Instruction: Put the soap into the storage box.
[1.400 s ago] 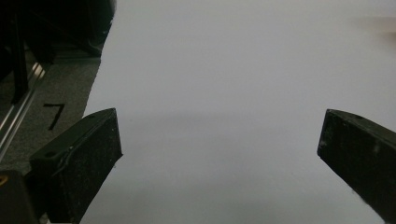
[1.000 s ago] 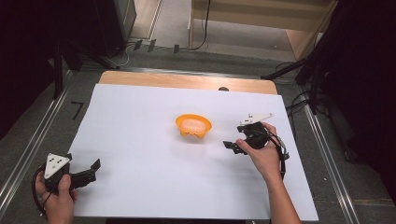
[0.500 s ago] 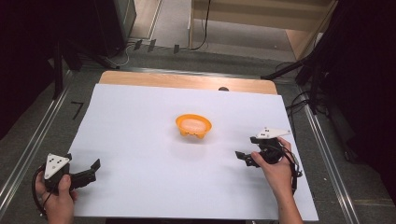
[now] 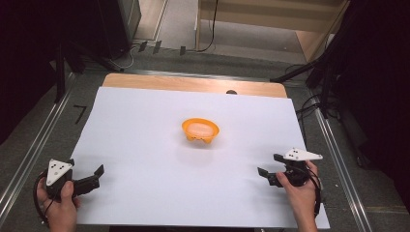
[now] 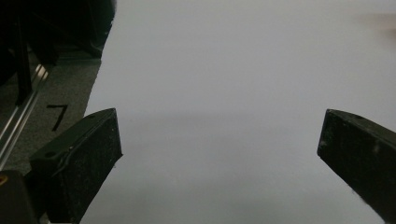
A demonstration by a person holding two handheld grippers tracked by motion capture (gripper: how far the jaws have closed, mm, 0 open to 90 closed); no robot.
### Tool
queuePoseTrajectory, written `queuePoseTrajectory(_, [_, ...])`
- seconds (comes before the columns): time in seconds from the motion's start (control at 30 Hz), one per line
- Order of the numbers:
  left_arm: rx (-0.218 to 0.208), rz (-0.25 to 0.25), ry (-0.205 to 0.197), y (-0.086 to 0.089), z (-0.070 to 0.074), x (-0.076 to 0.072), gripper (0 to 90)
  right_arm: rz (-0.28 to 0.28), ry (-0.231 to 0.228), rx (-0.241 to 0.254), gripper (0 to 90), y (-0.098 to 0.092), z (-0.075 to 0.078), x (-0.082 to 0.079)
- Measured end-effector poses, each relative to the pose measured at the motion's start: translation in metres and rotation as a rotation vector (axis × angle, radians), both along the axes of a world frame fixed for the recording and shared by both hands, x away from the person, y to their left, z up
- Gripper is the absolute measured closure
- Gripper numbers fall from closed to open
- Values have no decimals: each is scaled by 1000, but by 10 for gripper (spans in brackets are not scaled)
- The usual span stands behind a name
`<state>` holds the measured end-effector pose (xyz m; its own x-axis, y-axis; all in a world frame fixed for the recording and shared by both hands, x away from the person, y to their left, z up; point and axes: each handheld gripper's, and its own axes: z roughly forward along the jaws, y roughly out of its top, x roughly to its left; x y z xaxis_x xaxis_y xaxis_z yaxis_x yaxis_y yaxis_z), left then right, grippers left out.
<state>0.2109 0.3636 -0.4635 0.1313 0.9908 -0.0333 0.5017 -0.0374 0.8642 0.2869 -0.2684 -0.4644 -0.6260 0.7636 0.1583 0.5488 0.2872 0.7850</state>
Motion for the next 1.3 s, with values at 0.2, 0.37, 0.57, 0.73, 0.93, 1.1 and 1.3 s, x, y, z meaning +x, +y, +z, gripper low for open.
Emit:
queuePoseTrajectory(0.2, [3,-1,1,0,0,0,1,-54,-3,47,99,-24,-11,-17])
queuePoseTrajectory(0.37, [4,2,-4,0,0,0,1,-74,-11,62,79,-37,-13,-27])
queuePoseTrajectory(0.57, [6,2,-3,0,0,0,1,-115,-36,78,71,-56,-16,-40])
queuePoseTrajectory(0.73, [7,2,-2,0,0,0,1,-157,-39,83,68,-71,-20,-51])
queuePoseTrajectory(0.93, [4,3,-4,0,0,0,1,-206,-50,115,67,-87,-24,-64])
queuePoseTrajectory(1.1, [5,4,-6,0,0,0,1,-250,-59,148,67,-100,-24,-75])
queuePoseTrajectory(1.3, [4,4,-5,0,0,-1,1,-268,-52,135,50,-101,-25,-75])
